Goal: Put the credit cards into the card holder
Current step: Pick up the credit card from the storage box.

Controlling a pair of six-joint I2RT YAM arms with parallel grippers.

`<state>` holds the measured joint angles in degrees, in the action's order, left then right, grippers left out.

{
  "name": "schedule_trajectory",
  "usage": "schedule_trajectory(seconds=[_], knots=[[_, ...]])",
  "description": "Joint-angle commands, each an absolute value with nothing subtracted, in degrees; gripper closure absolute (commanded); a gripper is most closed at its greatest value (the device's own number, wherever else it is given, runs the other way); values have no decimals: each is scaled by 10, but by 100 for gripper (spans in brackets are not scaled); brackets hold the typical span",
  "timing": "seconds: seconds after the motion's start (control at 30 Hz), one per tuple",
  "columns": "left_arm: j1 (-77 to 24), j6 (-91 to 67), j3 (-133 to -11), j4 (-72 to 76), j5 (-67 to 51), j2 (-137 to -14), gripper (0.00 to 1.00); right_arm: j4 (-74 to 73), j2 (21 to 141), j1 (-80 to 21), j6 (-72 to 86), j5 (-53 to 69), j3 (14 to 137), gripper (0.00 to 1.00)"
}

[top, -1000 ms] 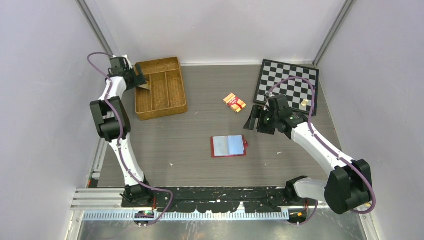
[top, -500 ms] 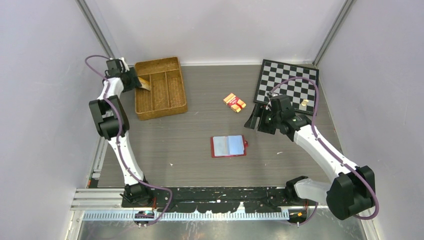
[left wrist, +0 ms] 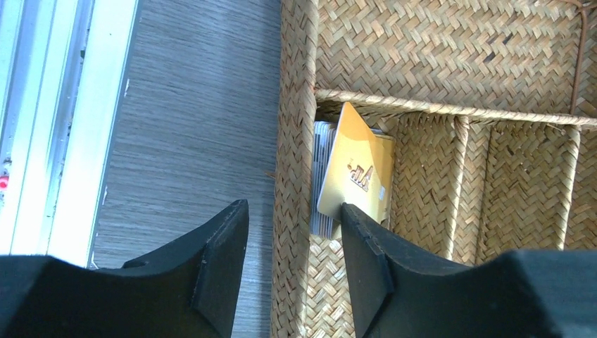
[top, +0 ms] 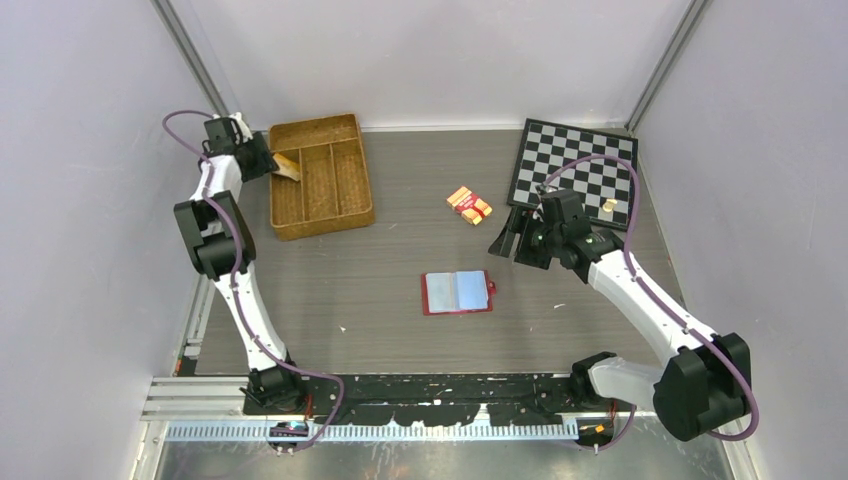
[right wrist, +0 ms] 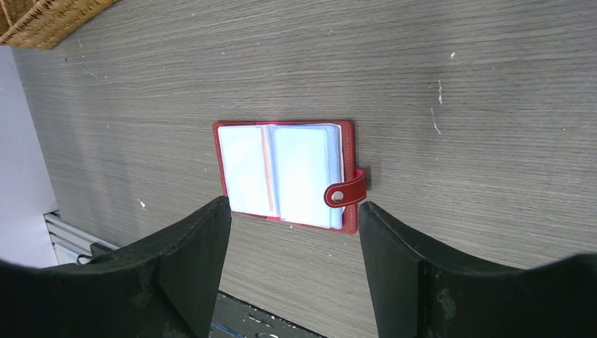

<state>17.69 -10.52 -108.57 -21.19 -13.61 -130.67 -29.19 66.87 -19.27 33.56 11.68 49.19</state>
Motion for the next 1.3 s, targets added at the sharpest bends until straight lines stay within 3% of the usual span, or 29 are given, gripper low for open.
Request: schedule_trajectory(seconds=[0.0,0.7,1.0,1.27], knots=[[188,-113,-1107,-179,-150,-1315,50,-289,647,-190,350,116,498,29],[202,-120,-1095,-153,-166,-1298,64,-274,669,-190,361,134,501,31],[202,-114,-1095,-143,-190,-1304,82,-270,673,-189,365,139,497,31],[203,-107,-1084,-129,-193,-1296,90,-265,680,-190,367,150,497,32]])
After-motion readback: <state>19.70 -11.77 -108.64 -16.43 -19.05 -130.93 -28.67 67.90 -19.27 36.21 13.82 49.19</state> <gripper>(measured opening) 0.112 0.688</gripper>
